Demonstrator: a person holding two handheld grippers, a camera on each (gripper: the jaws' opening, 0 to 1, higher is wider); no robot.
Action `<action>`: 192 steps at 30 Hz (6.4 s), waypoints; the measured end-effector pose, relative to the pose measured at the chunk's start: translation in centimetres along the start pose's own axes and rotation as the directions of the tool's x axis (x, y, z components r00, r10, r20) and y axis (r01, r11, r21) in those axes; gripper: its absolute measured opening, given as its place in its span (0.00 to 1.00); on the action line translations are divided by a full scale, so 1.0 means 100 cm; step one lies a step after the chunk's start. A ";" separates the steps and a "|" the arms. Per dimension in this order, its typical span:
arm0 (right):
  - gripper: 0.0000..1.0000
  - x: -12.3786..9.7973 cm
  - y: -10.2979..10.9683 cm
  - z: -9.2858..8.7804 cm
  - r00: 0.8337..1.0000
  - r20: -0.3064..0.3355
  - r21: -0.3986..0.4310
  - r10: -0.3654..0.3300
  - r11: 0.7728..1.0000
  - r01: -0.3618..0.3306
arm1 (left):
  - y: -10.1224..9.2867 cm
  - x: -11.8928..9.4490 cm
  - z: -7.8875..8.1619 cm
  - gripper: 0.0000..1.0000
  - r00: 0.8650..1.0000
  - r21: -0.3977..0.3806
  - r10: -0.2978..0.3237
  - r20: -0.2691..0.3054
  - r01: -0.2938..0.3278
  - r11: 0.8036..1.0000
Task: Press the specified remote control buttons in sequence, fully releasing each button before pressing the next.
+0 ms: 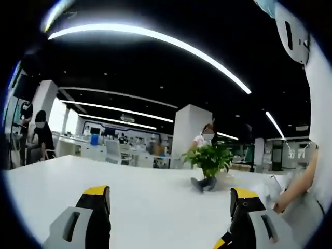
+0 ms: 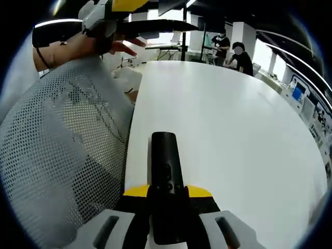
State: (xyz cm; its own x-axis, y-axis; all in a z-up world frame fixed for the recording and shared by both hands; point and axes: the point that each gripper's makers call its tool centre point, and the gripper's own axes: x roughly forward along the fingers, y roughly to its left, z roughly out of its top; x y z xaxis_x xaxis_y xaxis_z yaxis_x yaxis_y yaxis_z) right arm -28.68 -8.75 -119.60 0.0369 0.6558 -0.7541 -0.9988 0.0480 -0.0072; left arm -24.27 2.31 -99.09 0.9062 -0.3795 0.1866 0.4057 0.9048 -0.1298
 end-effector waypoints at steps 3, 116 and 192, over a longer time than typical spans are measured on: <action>0.22 0.000 0.000 0.000 1.000 -0.009 0.000 0.001 1.000 -0.001 | 0.005 -0.003 0.003 1.00 1.000 -0.017 0.022 0.010 -0.022 1.000; 0.21 -0.017 -0.203 -0.022 0.981 -0.194 0.036 0.021 0.999 -0.014 | 0.014 -0.008 -0.044 1.00 0.968 -0.163 0.044 -0.245 -0.086 0.983; 0.99 -0.151 -0.042 0.023 0.689 0.220 0.591 -0.691 0.656 0.469 | 0.001 -0.008 -0.049 1.00 0.965 -0.173 -0.020 -0.260 -0.027 0.985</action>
State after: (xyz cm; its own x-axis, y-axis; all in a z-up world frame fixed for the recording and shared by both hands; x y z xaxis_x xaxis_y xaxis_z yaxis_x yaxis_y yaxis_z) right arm -24.96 -17.07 -106.68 0.7221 0.5843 -0.3703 -0.6194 0.7845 0.0300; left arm -24.38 1.77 -103.98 0.8980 -0.4344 -0.0706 0.3959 0.8674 -0.3013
